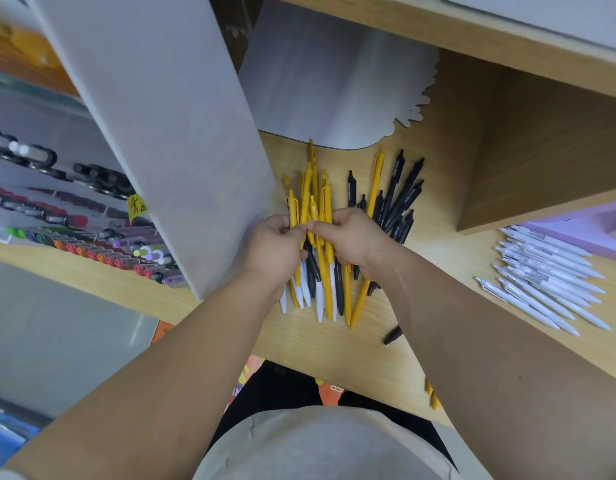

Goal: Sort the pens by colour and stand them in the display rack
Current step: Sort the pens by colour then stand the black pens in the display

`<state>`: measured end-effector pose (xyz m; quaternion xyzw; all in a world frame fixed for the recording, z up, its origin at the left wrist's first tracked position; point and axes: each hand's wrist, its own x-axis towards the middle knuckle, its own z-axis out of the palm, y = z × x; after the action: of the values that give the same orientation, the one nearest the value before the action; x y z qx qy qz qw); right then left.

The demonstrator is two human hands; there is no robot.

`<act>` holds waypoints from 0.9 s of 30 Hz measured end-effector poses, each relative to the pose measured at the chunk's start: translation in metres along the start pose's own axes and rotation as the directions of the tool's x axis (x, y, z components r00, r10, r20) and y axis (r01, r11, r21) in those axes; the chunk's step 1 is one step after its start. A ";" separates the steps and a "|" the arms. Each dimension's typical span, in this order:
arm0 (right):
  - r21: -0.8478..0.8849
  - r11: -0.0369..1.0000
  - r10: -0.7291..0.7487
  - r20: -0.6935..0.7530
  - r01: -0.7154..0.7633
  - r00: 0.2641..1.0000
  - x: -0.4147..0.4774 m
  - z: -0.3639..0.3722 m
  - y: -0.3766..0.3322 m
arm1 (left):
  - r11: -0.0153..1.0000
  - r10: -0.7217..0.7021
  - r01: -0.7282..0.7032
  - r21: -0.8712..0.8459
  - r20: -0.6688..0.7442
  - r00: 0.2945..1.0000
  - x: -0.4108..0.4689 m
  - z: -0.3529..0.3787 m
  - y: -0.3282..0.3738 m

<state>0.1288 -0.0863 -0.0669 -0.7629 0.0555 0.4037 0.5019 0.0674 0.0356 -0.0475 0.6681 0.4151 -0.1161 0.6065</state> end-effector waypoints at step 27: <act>-0.165 0.973 -0.138 0.149 0.162 0.979 -0.141 -0.064 0.038 | 0.991 -0.073 -0.018 0.131 0.651 0.756 -0.073 0.028 -0.001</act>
<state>0.0518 -0.2014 0.0114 -0.7767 -0.0730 0.4192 0.4644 0.0308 -0.0205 -0.0065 0.6172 0.1786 -0.3775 0.6669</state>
